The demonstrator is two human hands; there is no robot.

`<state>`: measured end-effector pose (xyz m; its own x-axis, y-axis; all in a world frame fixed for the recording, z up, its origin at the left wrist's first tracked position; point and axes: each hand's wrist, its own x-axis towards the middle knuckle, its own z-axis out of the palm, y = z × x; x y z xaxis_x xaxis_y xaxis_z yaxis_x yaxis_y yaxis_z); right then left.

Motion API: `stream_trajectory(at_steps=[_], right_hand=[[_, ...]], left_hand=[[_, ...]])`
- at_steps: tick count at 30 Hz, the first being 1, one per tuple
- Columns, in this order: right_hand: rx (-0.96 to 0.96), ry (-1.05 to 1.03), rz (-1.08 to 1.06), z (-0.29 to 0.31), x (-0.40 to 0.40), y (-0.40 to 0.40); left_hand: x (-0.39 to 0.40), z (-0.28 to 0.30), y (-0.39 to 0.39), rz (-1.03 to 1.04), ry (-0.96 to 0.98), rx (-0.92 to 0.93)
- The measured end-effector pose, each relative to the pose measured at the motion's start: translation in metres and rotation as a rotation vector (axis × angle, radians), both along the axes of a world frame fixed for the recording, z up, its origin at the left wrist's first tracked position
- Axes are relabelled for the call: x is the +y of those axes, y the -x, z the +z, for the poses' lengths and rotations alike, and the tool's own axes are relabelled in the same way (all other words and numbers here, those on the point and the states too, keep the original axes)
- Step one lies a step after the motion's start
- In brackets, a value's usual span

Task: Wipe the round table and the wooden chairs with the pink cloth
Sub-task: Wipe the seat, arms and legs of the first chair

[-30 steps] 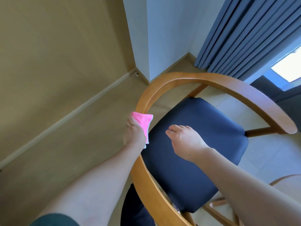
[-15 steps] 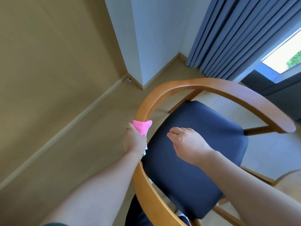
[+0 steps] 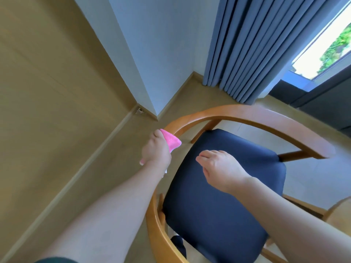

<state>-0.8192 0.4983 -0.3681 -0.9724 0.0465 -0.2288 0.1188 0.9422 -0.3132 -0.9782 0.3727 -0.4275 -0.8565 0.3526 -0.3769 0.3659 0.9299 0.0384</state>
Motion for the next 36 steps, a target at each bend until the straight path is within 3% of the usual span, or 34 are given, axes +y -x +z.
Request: stream_trajectory(at_steps=[21,25,31,36], right_hand=[[-0.055,0.025,-0.157,-0.036,0.071,-0.023],[-0.085,0.008,-0.163,-0.042,0.087,-0.036],[-0.122,-0.015,-0.199,-0.058,0.106,-0.062],[-0.151,-0.026,-0.211,-0.067,0.118,-0.08]], left_hand=[[0.122,-0.02,0.034,-0.442,0.303,0.109],[0.152,-0.033,0.036,-0.471,0.247,0.042],[0.178,-0.046,0.032,-0.637,0.221,0.091],[0.203,-0.056,0.027,-0.595,0.106,0.029]])
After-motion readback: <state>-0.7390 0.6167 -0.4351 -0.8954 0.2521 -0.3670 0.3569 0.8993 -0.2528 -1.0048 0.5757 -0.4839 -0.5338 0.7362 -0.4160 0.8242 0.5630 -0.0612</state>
